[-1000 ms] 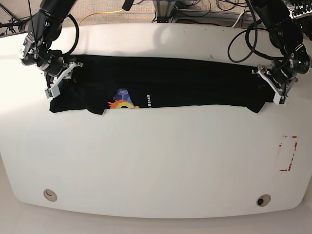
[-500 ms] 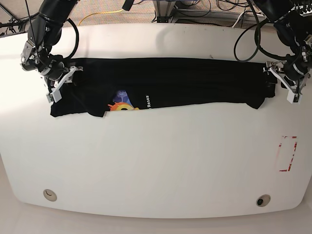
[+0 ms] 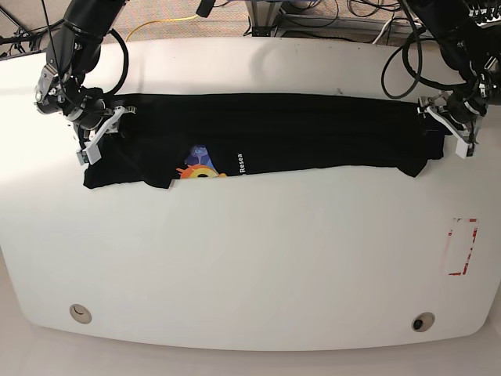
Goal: Fold the T-shirt properly
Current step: 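Hold the folded shirt edge with both grippers, adjusting the left grip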
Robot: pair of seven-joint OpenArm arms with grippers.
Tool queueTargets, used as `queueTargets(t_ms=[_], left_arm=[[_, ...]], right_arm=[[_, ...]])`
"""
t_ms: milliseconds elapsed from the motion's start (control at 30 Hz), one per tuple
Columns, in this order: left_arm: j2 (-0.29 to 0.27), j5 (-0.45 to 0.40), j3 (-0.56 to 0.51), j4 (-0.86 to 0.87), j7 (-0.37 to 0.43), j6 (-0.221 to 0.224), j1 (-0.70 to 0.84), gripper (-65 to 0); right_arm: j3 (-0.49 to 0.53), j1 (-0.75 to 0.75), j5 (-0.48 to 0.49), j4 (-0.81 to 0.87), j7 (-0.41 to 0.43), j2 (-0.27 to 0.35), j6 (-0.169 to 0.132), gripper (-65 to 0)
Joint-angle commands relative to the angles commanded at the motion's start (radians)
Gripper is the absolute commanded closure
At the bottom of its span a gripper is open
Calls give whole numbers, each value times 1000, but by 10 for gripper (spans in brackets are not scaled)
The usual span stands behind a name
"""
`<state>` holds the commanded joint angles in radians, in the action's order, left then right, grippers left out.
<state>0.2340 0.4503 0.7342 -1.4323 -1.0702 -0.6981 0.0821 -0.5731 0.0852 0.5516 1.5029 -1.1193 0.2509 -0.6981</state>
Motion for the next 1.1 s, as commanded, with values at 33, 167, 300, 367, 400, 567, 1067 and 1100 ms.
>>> queueTargets(t_ms=[33,167,300,367,400,567,1067,1100], left_arm=[[2,0,0,15,12,0,0,-429],[15,0,-5,43,55,0,0,-428],[21,6,2,26,32,0,2,-428],[23,6,14,-6,29,0,3,-428],[23,0,26,-25,29,0,6,-428],[64,5,35,-34,31,0,23,-428],[74,8,-12,78,32,0,-20,-428],[74,9,-25,77,32,0,-20,-428]], right_arm=[[-2,0,-2,0,0,0,0,-171],[0,0,0,0,0,-2,0,-171],[2,0,2,0,0,-3,0,-170],[2,0,2,0,0,-3,0,-170],[-2,0,0,-2,0,-3,0,-170],[0,0,0,-2,0,-3,0,-170],[-2,0,2,-2,0,-3,0,-170],[-2,0,2,-2,0,-3,0,-170]])
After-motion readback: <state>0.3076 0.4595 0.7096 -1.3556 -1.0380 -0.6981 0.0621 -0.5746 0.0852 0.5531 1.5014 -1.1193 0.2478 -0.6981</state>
